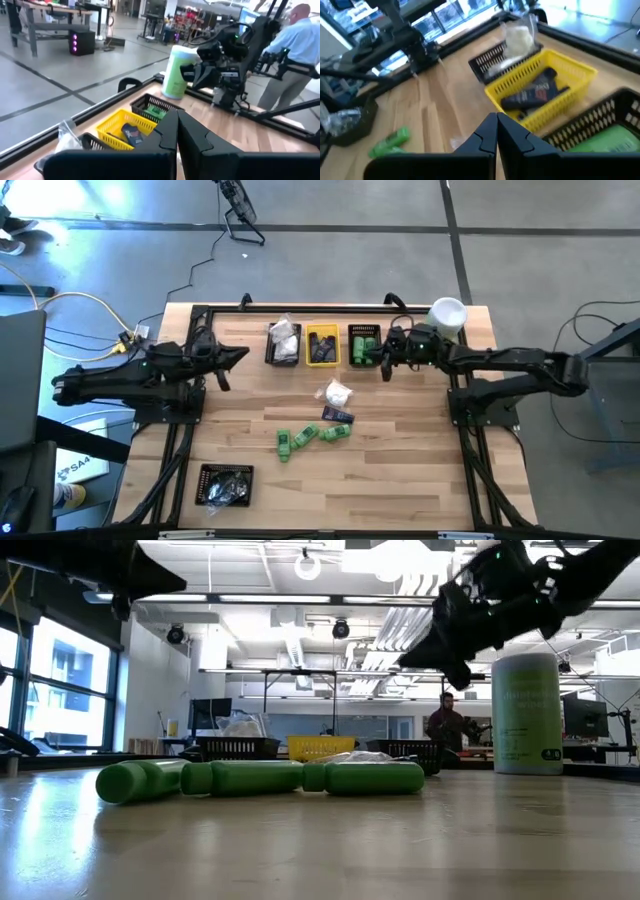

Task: Pick & Place Travel size toiletries
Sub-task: Put the cotton pack into the top left black bin

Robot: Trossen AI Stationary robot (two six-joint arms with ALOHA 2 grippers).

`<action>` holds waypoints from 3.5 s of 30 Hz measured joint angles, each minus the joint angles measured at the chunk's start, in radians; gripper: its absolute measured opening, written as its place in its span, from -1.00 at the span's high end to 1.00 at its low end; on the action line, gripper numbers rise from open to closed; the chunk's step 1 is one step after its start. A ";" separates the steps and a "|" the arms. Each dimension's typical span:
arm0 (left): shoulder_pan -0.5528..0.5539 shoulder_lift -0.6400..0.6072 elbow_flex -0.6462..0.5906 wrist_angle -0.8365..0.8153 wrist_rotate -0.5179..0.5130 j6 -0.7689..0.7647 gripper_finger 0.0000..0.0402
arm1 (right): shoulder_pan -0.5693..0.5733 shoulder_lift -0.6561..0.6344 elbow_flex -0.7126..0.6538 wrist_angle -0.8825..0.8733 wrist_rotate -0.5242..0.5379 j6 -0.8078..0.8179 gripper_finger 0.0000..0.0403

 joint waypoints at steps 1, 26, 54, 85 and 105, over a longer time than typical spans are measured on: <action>0.000 -0.017 0.000 -0.010 0.000 0.000 1.00 | 0.028 0.006 0.016 0.000 0.041 0.008 0.99; 0.000 -0.144 0.000 -0.187 -0.004 0.001 1.00 | 0.331 0.219 0.242 -0.423 0.271 0.654 0.99; 0.000 -0.144 0.001 -0.187 -0.005 0.052 1.00 | 0.326 0.485 0.241 -0.292 0.186 1.206 -0.67; 0.000 -0.144 0.001 -0.190 -0.003 0.051 1.00 | 0.354 0.578 0.241 -0.144 0.227 1.206 0.84; 0.000 -0.144 0.001 -0.191 -0.006 0.029 0.98 | 0.334 0.397 0.240 0.050 0.317 0.975 0.98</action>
